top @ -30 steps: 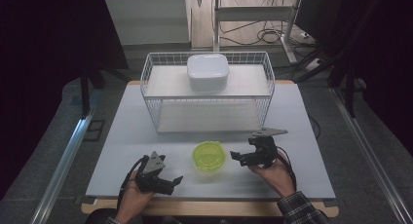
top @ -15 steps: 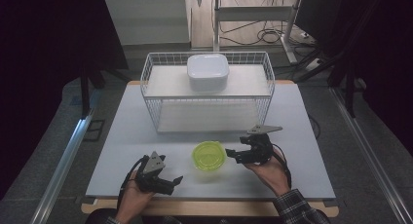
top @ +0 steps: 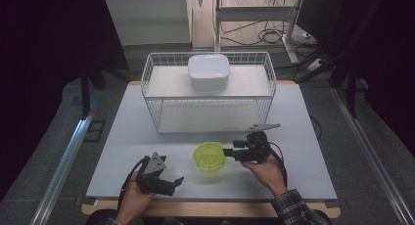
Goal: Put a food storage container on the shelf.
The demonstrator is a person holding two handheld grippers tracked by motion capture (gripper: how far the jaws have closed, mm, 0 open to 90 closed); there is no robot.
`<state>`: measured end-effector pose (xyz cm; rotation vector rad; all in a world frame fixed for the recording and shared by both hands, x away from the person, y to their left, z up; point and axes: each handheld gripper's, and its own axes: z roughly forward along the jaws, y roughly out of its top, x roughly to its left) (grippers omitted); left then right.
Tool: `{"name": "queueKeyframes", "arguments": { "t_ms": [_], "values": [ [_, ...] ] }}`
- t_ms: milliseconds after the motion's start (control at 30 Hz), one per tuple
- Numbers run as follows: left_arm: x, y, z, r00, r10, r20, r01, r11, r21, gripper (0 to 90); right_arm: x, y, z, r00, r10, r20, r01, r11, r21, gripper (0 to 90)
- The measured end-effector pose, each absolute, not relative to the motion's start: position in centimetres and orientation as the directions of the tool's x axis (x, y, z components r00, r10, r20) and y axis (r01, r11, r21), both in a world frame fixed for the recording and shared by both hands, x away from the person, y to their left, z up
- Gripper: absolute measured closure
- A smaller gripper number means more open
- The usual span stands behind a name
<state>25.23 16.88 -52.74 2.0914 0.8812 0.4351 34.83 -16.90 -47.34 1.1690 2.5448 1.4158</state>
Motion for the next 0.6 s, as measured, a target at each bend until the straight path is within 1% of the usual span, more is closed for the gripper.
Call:
{"name": "queueKeyframes", "arguments": {
  "t_ms": [67, 433, 600],
  "values": [
    [25.2, 16.9, -52.7, 0.697, 0.717, 0.006, 0.439, -0.434, 0.787, 3.2, 35.0, -16.8, -47.5, -0.716, 0.606, 0.347, 0.617, 0.317, 0.721, 42.0],
    [25.2, 16.7, -52.8, 0.700, 0.714, 0.008, 0.437, -0.438, 0.786, 3.3, 36.8, -15.8, -48.8, -0.673, 0.571, 0.469, 0.703, 0.299, 0.645, 57.6],
    [25.2, 16.8, -52.8, 0.703, 0.711, 0.013, 0.435, -0.444, 0.783, 3.3, 37.3, -15.6, -49.4, -0.654, 0.567, 0.501, 0.730, 0.296, 0.616, 64.1]
  ]
}}
